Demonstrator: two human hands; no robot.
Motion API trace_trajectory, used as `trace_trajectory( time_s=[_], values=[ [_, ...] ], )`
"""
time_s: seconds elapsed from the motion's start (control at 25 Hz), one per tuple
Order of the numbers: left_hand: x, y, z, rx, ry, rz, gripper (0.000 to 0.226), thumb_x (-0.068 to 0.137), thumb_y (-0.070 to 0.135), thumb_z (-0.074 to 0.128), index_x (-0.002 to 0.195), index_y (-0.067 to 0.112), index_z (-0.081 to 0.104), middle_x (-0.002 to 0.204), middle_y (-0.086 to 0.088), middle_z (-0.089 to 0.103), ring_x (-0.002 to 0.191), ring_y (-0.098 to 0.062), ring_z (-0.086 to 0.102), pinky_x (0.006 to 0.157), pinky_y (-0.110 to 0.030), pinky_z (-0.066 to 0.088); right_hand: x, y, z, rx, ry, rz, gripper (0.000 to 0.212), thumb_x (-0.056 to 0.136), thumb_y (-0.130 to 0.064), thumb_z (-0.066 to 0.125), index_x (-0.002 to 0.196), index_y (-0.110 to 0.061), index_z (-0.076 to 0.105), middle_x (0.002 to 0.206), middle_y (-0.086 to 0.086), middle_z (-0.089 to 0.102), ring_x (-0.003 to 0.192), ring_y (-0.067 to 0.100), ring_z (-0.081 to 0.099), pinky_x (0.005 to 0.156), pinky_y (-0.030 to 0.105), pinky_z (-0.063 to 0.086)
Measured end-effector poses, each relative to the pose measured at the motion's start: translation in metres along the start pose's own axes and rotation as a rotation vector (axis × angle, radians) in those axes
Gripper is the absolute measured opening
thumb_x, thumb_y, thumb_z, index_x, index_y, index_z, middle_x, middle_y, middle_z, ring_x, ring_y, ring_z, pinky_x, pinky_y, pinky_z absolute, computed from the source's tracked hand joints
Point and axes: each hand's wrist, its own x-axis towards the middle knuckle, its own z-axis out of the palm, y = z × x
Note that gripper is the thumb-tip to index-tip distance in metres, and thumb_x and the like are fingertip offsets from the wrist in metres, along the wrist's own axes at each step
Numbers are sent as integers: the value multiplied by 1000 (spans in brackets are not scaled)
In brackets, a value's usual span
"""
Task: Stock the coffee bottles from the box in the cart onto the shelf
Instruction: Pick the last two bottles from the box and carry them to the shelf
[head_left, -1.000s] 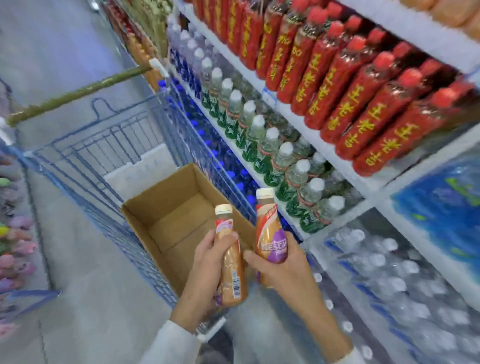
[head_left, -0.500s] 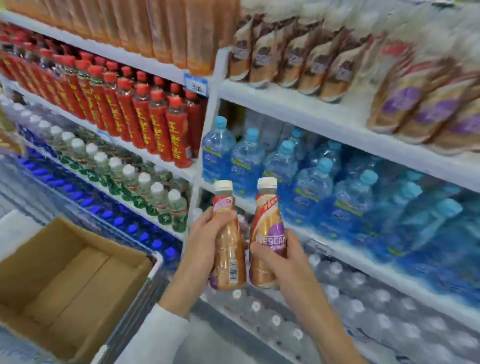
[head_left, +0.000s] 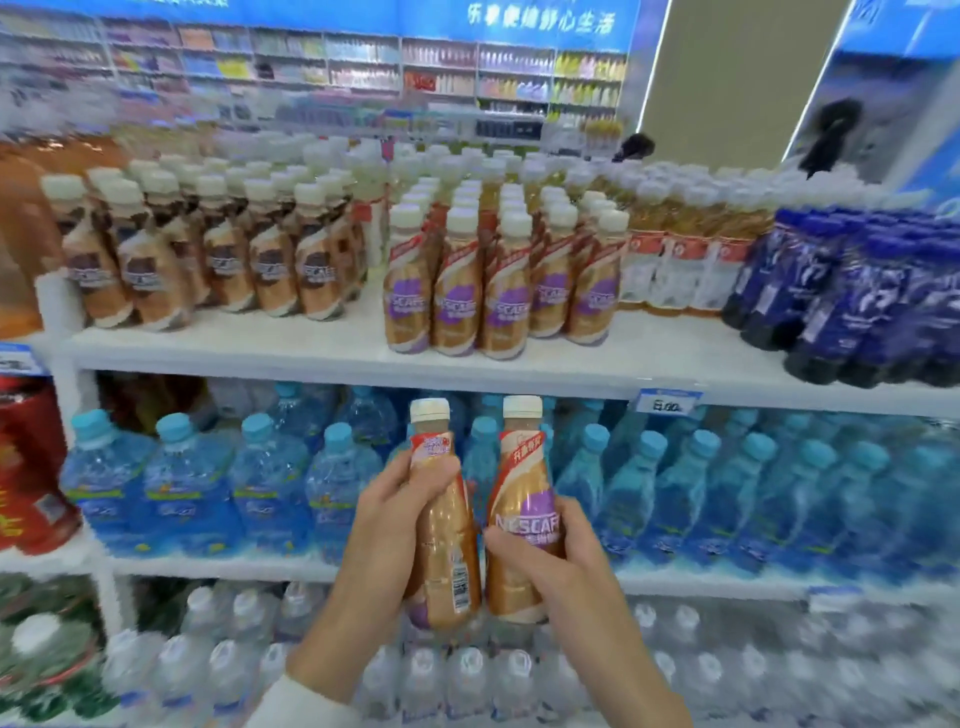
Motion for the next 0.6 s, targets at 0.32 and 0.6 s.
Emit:
trace_trajectory(
  time_s=[0.32, 0.6],
  values=[
    [68, 31, 66, 100, -213, 96, 16, 87, 27, 73, 102, 23, 75, 93, -4, 76, 87, -22, 71, 84, -41, 55, 52, -43, -35, -21, 193, -127, 36, 80, -26, 81, 111, -25, 61, 89, -9, 75, 83, 10, 72, 73, 26, 55],
    [120, 68, 145, 298, -283, 488, 25, 95, 32, 67, 120, 28, 66, 110, 13, 74, 103, -4, 69, 90, -30, 57, 119, -101, -85, -97, 325, -357, 46, 76, -25, 85, 111, -30, 55, 101, -6, 73, 91, 11, 71, 82, 34, 56]
  ],
)
